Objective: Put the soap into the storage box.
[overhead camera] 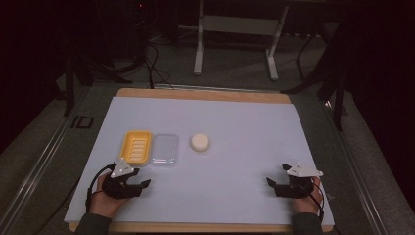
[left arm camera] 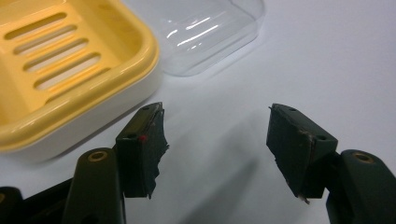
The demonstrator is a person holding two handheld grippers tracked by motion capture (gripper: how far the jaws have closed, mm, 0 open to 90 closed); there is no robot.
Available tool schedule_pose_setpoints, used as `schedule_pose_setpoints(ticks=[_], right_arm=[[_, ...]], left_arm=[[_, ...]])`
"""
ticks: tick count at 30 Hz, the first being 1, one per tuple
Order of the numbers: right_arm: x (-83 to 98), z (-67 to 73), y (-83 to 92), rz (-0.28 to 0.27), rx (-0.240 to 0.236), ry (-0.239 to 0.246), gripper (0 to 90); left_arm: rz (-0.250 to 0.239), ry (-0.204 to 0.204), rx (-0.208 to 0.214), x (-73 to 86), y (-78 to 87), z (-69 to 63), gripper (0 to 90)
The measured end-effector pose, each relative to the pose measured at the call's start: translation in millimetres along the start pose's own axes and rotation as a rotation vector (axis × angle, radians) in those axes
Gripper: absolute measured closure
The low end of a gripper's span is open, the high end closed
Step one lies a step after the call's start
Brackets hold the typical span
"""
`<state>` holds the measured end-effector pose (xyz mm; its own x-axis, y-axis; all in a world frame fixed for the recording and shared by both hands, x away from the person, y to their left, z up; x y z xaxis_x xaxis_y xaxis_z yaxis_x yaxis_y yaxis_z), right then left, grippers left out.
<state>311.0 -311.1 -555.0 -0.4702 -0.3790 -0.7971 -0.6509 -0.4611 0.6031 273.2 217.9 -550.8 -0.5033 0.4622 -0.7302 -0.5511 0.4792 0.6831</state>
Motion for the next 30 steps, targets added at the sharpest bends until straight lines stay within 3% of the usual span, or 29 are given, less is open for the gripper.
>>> schedule_pose_setpoints(ticks=[14,30], right_arm=[[0.4,0.8,2.6,-0.026,0.013,-0.002,16.1],[0.4,1.0,2.8,-0.03,0.026,0.003,16.1]], left_arm=[[0.011,-0.01,0.036,-6.4,0.0,0.0,37.1],[0.035,-0.109,0.044,-34.6,2.5,0.0,36.3]])
Point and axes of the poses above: each handheld gripper's, and its own axes: y roughly backward along the jaws, x roughly out of its underside, z roughly to its left, the point moved 3 cm from there along -y, roughly forward along the jaws, and after that the axes turned 5 degrees about -y, right-handed, at the moved point
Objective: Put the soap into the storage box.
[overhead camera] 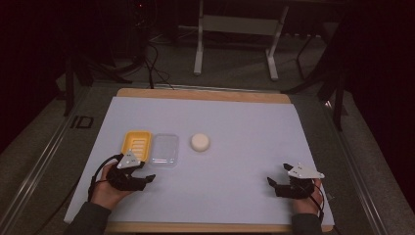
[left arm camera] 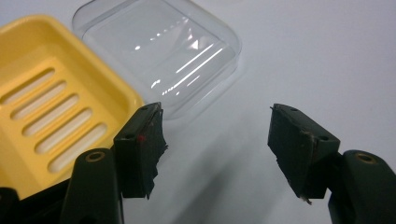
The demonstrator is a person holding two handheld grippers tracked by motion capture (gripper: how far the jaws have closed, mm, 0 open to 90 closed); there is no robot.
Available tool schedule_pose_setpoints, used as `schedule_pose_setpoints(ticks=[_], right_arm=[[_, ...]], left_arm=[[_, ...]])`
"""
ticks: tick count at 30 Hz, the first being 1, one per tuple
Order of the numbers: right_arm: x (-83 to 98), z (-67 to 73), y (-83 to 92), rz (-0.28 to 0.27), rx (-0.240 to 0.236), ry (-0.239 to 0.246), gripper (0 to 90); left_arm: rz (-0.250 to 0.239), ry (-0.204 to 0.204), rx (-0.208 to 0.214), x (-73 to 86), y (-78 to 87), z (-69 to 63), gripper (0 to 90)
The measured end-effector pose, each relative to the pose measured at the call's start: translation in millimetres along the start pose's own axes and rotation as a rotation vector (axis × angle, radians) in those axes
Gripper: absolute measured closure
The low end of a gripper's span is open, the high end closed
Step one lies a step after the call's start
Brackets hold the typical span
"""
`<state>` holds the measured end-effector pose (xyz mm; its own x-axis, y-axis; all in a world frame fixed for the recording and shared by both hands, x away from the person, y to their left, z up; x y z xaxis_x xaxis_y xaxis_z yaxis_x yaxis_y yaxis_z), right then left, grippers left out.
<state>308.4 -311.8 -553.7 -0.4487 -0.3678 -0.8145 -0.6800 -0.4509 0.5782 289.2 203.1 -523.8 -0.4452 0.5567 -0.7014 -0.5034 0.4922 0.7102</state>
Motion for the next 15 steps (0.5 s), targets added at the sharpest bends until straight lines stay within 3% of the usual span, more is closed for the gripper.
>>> schedule_pose_setpoints(ticks=[15], right_arm=[[0.0,-0.2,0.1,0.0,0.003,-0.003,16.1]], left_arm=[[0.025,-0.04,-0.012,-30.8,-8.8,-3.0,36.3]])
Point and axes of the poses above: each handheld gripper's, and its own axes: y roughly backward along the jaws, x roughly out of its underside, z roughly to its left, the point moved 3 cm from there along -y, roughly forward along the jaws, and after that the axes turned 5 degrees about -y, right-handed, at the moved point
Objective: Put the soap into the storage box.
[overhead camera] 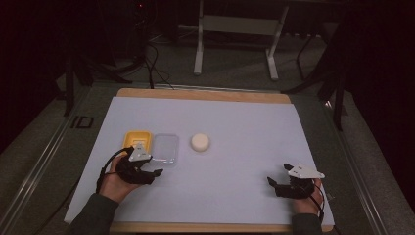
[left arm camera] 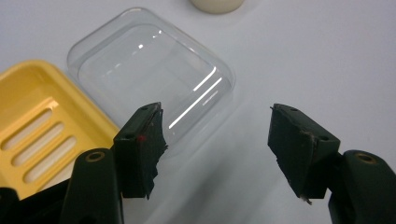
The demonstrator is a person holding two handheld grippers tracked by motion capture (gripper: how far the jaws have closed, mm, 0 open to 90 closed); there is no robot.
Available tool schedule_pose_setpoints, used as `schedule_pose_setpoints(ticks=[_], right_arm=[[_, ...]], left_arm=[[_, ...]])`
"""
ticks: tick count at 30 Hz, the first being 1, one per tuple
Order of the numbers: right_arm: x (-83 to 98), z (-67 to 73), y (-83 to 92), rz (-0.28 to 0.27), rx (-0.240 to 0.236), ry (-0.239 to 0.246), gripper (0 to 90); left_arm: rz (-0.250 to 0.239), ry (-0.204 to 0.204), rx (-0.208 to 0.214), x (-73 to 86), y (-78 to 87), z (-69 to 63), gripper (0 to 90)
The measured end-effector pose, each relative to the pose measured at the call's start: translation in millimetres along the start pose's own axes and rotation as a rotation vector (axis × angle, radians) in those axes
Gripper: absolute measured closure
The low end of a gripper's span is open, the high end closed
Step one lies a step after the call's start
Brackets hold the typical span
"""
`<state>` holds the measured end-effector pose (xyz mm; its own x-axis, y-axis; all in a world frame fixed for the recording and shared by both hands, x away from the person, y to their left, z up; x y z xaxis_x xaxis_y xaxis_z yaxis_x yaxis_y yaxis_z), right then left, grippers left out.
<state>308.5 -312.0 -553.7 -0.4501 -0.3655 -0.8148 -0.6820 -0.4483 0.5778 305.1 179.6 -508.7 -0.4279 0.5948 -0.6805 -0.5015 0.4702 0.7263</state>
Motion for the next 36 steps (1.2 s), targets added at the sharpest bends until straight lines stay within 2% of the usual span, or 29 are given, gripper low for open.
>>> schedule_pose_setpoints(ticks=[4,8,22,27,36], right_arm=[[0.0,0.0,0.0,0.001,0.0,-0.001,16.1],[0.0,0.1,-0.1,0.002,0.0,0.0,16.1],[0.0,0.1,0.0,0.0,0.001,0.0,16.1],[0.1,0.1,0.2,0.001,0.001,0.0,16.1],[0.0,0.1,0.3,0.003,0.001,0.001,16.1]], left_arm=[[0.011,-0.008,-0.01,-5.1,-2.1,0.5,36.2],[0.008,0.002,-0.02,-10.0,-5.4,1.1,36.2],[0.019,0.011,-0.03,-16.8,-11.4,4.6,36.2],[0.039,-0.01,-0.033,-23.5,-15.1,3.2,36.1],[0.044,-0.031,-0.03,-34.0,-19.7,3.0,36.1]])
Point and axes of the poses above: each handheld gripper's, and its own axes: y roughly backward along the jaws, x roughly out of its underside, z roughly to its left, the point moved 3 cm from there along -y, roughly forward along the jaws, and after that the axes turned 5 degrees about -y, right-handed, at the moved point
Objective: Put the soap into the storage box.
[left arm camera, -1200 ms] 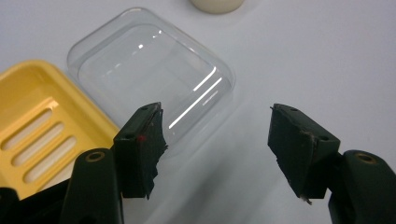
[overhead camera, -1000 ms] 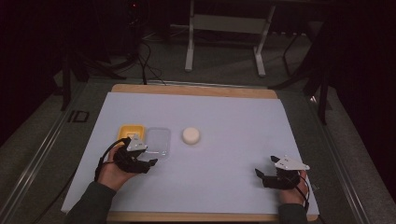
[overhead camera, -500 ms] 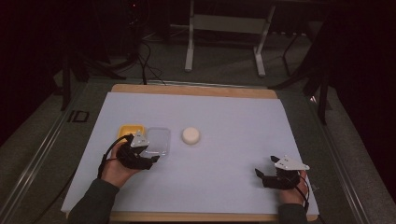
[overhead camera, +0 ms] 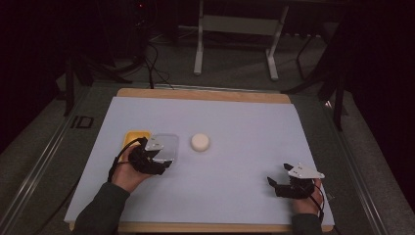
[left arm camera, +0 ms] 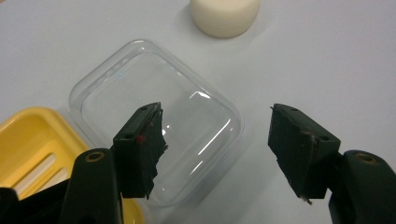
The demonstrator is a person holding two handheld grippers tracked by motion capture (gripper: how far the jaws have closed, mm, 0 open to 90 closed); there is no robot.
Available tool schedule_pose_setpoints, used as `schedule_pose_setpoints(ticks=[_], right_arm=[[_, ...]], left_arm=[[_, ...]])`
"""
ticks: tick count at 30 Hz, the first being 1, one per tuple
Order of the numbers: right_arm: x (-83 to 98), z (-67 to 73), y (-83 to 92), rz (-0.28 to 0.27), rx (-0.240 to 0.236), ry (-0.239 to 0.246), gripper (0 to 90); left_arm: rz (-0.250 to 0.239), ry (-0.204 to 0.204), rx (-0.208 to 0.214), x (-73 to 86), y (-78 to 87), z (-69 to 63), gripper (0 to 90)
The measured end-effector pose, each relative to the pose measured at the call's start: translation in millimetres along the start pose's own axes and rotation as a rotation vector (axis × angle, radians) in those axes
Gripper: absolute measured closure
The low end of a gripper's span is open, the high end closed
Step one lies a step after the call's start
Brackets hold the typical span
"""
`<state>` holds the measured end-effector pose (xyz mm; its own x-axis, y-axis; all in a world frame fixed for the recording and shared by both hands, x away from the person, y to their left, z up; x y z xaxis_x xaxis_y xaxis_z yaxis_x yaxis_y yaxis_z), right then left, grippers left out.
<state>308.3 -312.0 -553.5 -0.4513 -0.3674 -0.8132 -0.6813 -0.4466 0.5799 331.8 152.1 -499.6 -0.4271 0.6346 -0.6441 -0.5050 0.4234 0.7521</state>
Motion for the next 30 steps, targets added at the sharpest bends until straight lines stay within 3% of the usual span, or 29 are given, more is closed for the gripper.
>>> schedule_pose_setpoints(ticks=[30], right_arm=[[0.0,-0.6,0.4,-0.006,-0.004,-0.004,16.1]], left_arm=[[0.026,-0.042,0.024,-29.9,-21.6,-0.2,35.7]])
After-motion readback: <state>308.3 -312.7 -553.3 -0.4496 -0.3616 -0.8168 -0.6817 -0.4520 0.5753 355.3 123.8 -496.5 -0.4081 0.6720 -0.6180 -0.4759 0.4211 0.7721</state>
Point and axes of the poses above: each handheld gripper's, and its own axes: y roughly backward along the jaws, x roughly out of its underside, z roughly to its left, the point moved 3 cm from there along -y, roughly forward along the jaws, and after that the axes turned 5 degrees about -y, right-handed, at the moved point
